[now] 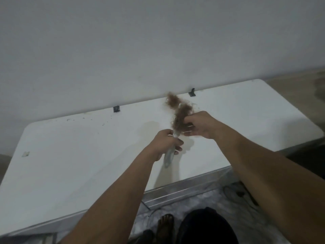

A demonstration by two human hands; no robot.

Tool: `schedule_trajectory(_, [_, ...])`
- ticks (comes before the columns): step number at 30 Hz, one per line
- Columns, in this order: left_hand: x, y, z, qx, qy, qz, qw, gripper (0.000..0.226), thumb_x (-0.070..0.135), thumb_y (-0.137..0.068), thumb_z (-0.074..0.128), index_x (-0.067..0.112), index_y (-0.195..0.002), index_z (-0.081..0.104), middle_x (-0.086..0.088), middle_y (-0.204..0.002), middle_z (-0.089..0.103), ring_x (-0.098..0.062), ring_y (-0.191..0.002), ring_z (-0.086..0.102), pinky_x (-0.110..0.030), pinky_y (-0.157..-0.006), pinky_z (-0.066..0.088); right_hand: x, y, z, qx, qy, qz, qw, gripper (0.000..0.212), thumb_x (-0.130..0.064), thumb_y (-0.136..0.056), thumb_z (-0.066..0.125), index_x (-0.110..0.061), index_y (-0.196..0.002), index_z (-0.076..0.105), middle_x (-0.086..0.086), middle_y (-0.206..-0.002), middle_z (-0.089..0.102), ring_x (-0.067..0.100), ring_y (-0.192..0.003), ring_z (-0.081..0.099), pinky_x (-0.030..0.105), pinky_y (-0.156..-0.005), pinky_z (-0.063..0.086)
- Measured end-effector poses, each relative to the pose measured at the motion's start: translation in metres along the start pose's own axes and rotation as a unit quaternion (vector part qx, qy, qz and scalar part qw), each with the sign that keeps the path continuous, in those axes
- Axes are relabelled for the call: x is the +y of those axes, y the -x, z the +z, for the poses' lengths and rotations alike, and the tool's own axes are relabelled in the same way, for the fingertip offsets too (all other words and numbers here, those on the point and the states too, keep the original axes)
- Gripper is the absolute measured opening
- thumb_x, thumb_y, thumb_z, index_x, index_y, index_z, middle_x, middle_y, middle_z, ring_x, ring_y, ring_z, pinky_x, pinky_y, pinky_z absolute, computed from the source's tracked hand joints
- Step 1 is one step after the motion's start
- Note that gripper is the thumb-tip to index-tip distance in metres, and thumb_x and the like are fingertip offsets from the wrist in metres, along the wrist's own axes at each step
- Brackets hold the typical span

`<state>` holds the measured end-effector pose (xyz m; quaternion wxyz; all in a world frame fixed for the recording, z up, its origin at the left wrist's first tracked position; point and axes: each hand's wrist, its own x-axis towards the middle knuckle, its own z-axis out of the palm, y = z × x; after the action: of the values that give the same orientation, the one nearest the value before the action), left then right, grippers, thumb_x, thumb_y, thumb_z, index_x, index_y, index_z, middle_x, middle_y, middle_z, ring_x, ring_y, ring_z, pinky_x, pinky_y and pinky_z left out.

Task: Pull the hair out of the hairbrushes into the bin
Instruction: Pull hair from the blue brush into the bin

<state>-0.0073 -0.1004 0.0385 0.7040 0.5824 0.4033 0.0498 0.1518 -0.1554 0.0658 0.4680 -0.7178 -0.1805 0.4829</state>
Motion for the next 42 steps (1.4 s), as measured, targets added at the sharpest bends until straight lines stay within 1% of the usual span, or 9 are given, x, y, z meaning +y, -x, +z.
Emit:
schedule_trajectory(6, [-0.009,0.027,0.061,-0.01,0.03,0.007,0.999,0.012,0.007,-0.088,0.061,0.002,-0.099,0.061,-0.018,-0.096,0.068,-0.032,-0.074,0.066,-0.038,-0.068,0.052,0.038,0.056,-0.048,0.039,0.007,0.016,0.999,0.011,-0.005,-0.082,0.067,0.002,-0.09,0.069,0.022,-0.091,0.072,0.029,-0.08,0.072,0.036,-0.07,0.059])
schedule_trajectory(14, [-0.029,0.044,0.131,-0.031,0.028,-0.005,0.999,0.029,0.031,-0.095,0.054,0.006,-0.085,0.065,-0.016,-0.071,0.063,-0.025,-0.044,0.051,-0.028,-0.05,0.04,0.091,0.121,-0.103,0.07,0.007,0.037,0.997,0.018,-0.017,-0.082,0.074,-0.006,-0.095,0.068,0.01,-0.085,0.069,0.019,-0.072,0.064,0.026,-0.058,0.049])
schedule_trajectory(19, [-0.052,0.039,0.171,-0.068,-0.065,0.001,0.996,0.046,0.041,-0.09,0.065,-0.004,-0.099,0.066,-0.016,-0.067,0.062,-0.026,-0.042,0.051,-0.025,-0.041,0.039,0.135,0.147,-0.133,0.08,-0.028,0.082,0.993,0.04,-0.027,-0.083,0.074,-0.006,-0.116,0.066,0.006,-0.103,0.073,0.016,-0.083,0.067,0.024,-0.062,0.05])
schedule_trajectory(25, [-0.083,0.031,0.207,-0.152,-0.142,-0.008,0.978,0.045,0.043,-0.094,0.06,0.0,-0.107,0.063,-0.013,-0.065,0.055,-0.023,-0.043,0.047,-0.024,-0.04,0.035,0.188,0.174,-0.157,0.125,-0.118,0.089,0.981,0.042,-0.022,-0.078,0.079,-0.01,-0.116,0.065,0.009,-0.112,0.073,0.023,-0.104,0.069,0.035,-0.09,0.053])
schedule_trajectory(28, [-0.102,0.025,0.218,-0.177,-0.19,-0.017,0.966,0.057,0.051,-0.088,0.061,-0.004,-0.105,0.062,-0.011,-0.06,0.055,-0.021,-0.039,0.047,-0.021,-0.037,0.034,0.216,0.178,-0.161,0.162,-0.176,0.08,0.968,0.044,-0.015,-0.076,0.081,-0.009,-0.117,0.065,0.012,-0.104,0.075,0.025,-0.094,0.073,0.034,-0.072,0.059])
schedule_trajectory(30, [-0.116,0.021,0.225,-0.175,-0.224,-0.02,0.958,0.05,0.052,-0.086,0.064,0.003,-0.09,0.063,-0.011,-0.061,0.057,-0.02,-0.038,0.048,-0.02,-0.038,0.035,0.235,0.179,-0.161,0.199,-0.198,0.07,0.957,0.048,-0.011,-0.074,0.081,-0.012,-0.118,0.062,0.012,-0.104,0.075,0.024,-0.089,0.074,0.029,-0.063,0.056])
schedule_trajectory(33, [-0.135,0.014,0.234,-0.181,-0.244,-0.021,0.952,0.041,0.047,-0.086,0.068,0.009,-0.072,0.057,-0.011,-0.058,0.056,-0.023,-0.039,0.049,-0.023,-0.041,0.038,0.263,0.178,-0.157,0.232,-0.193,0.072,0.951,0.04,-0.009,-0.077,0.078,-0.015,-0.115,0.064,0.012,-0.098,0.073,0.023,-0.082,0.07,0.035,-0.072,0.058])
schedule_trajectory(38, [-0.179,-0.007,0.24,-0.228,-0.287,-0.043,0.93,0.042,0.047,-0.084,0.069,0.005,-0.084,0.065,-0.011,-0.062,0.061,-0.022,-0.04,0.057,-0.024,-0.042,0.044,0.311,0.172,-0.145,0.266,-0.204,0.101,0.936,0.035,-0.008,-0.083,0.072,-0.019,-0.115,0.062,0.007,-0.087,0.069,0.018,-0.072,0.065,0.03,-0.064,0.053])
schedule_trajectory(42, [-0.225,-0.032,0.242,-0.25,-0.295,-0.047,0.921,0.037,0.045,-0.079,0.074,0.009,-0.08,0.07,-0.008,-0.065,0.069,-0.028,-0.048,0.061,-0.04,-0.058,0.053,0.36,0.156,-0.129,0.276,-0.232,0.121,0.925,0.038,-0.007,-0.089,0.064,-0.016,-0.125,0.055,0.008,-0.092,0.068,0.023,-0.08,0.065,0.031,-0.065,0.051])
